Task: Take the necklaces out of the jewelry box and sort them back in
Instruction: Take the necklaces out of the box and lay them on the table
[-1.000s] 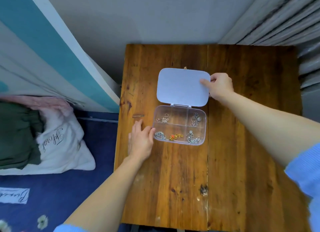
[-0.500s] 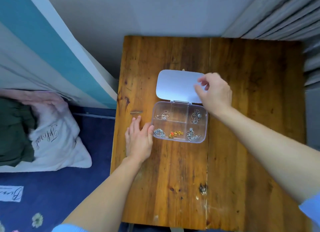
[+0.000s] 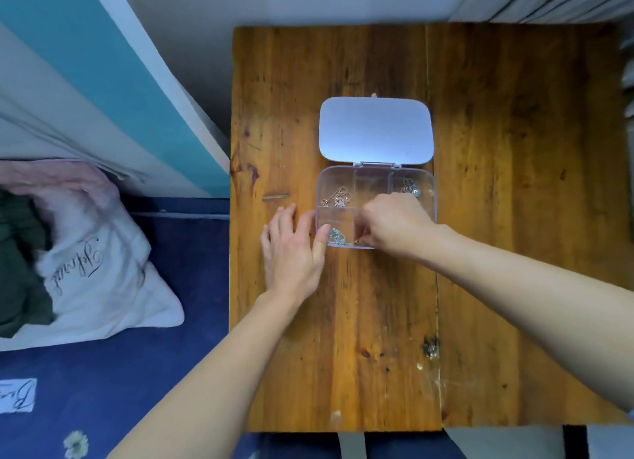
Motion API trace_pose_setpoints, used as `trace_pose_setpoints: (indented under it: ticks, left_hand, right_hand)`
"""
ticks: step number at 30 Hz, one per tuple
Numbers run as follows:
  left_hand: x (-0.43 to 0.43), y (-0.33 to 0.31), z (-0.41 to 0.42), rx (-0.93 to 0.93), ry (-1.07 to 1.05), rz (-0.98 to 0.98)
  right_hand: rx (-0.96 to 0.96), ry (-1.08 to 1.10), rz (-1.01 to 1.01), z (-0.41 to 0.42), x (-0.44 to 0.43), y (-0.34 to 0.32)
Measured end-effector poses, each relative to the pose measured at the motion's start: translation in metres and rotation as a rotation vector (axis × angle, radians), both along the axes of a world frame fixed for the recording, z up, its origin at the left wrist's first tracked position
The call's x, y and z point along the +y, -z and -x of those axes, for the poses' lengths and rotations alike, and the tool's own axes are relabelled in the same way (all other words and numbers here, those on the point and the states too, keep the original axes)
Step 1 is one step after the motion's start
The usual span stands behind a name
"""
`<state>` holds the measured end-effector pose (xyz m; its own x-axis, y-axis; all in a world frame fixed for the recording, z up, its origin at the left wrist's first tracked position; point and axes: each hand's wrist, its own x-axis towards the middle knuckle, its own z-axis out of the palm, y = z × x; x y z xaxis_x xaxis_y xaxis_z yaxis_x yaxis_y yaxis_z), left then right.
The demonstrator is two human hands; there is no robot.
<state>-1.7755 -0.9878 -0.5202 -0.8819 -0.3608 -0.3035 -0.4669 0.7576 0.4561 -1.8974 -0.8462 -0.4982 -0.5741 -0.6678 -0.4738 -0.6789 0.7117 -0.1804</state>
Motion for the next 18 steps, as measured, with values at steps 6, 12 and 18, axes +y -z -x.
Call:
trace_pose_setpoints:
  ticks: [6, 12, 18]
  left_hand:
    - [-0.002, 0.003, -0.007, 0.034, 0.141, 0.009]
    - [0.008, 0.004, -0.004, 0.057, 0.1, 0.057]
    - [0.011, 0.002, -0.009, 0.131, 0.076, 0.026]
  right_hand:
    - [0.077, -0.043, 0.024, -0.008, 0.011, 0.005]
    - [0.168, -0.014, -0.061, -0.012, 0.004, -0.002]
    - [0.157, 0.038, -0.079, -0.013, -0.001, -0.007]
